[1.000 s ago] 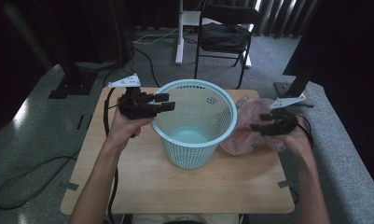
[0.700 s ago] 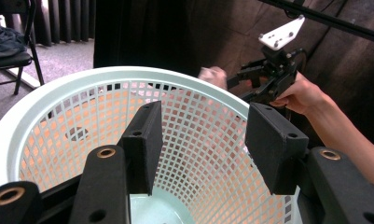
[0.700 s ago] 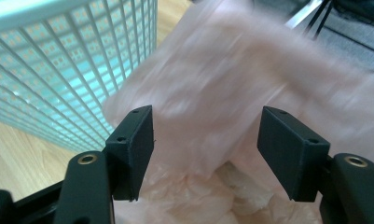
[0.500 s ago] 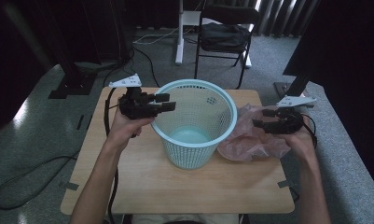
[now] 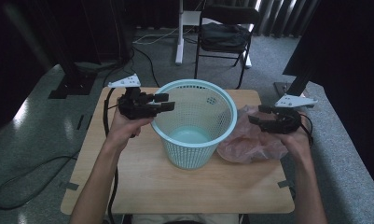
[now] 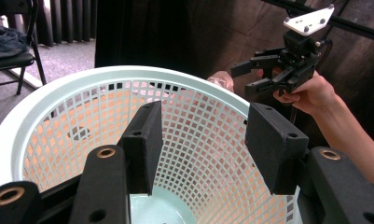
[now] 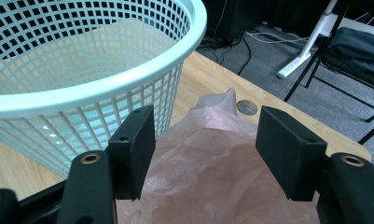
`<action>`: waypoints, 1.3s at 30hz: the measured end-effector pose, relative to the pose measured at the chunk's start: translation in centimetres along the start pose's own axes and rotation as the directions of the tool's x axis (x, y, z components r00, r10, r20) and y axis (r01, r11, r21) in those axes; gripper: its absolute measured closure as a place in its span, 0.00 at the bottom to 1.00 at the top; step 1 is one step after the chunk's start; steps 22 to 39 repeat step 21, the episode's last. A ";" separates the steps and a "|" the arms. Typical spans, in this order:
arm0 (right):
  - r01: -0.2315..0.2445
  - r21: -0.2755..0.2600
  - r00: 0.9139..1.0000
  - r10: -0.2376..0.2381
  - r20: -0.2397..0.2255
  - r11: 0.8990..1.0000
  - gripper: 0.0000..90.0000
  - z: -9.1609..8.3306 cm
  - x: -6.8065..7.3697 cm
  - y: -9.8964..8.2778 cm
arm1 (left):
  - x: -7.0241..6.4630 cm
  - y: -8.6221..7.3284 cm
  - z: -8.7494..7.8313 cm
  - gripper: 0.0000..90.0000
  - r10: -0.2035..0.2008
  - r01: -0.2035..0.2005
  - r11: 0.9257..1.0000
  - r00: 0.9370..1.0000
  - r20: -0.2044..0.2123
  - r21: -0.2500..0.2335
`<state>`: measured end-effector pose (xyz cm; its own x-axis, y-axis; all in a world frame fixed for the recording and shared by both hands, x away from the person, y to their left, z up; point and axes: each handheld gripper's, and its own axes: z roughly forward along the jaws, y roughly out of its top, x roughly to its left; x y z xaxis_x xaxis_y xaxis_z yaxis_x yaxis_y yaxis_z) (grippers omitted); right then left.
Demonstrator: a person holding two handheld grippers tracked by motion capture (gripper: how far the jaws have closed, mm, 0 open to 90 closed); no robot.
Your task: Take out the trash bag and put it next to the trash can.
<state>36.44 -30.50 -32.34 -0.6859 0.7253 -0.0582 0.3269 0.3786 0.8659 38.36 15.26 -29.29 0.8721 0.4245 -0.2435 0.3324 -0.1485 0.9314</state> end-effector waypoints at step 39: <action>-0.005 -0.111 1.000 0.009 0.030 0.994 0.41 -1.9 1.3 0.3 | 0.5 -0.8 -0.3 0.51 -0.023 0.023 1.000 1.000 0.001 -0.012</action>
